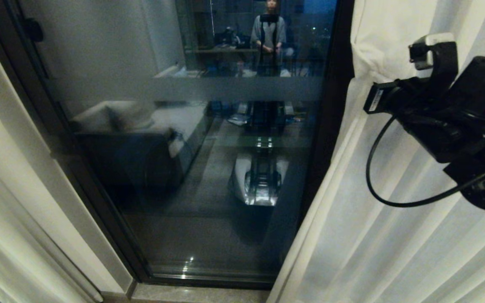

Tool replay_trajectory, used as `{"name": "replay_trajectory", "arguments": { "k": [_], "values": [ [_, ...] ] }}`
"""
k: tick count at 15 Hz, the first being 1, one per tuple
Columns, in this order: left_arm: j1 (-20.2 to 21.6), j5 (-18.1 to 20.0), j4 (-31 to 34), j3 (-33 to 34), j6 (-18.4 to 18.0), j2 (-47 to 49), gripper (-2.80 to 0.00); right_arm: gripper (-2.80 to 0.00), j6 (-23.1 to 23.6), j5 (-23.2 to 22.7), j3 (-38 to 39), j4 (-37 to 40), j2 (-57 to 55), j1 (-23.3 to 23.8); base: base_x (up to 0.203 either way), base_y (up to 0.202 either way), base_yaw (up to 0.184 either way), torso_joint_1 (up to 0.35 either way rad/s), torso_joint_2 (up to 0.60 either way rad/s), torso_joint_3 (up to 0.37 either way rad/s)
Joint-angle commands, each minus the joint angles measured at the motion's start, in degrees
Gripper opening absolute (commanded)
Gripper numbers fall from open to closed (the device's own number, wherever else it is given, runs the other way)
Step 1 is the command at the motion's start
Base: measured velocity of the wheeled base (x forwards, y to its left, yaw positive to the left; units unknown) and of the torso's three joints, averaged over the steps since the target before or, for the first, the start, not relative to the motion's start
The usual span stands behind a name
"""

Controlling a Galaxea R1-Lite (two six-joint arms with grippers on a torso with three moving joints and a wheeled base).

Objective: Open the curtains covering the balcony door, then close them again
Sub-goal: Pull the inner curtains open on both sides

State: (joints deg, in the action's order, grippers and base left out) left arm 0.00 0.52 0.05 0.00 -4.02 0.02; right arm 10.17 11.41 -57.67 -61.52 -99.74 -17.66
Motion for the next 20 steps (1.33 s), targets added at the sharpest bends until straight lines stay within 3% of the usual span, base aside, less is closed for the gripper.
{"name": "replay_trajectory", "arguments": {
  "k": [1,8,11,20],
  "values": [
    [0.00,0.00,0.04,0.00,-0.02,-0.02,-2.80,-2.80,0.21,0.12,2.56,0.44,5.23,2.23,0.000,0.000,0.000,0.000,0.00,0.000],
    [0.00,0.00,0.00,0.00,-0.02,-0.02,-2.80,-2.80,0.29,0.12,13.17,3.98,15.80,11.88,0.000,0.000,0.000,0.000,0.00,0.000],
    [0.00,0.00,0.04,0.00,-0.02,-0.02,-2.80,-2.80,0.14,2.98,16.86,4.00,18.37,12.56,0.000,0.000,0.000,0.000,0.00,0.000],
    [0.00,0.00,0.04,0.00,-0.02,-0.02,-2.80,-2.80,0.03,3.27,18.04,3.25,19.51,12.66,0.000,0.000,0.000,0.000,0.00,0.000]
  ]
}}
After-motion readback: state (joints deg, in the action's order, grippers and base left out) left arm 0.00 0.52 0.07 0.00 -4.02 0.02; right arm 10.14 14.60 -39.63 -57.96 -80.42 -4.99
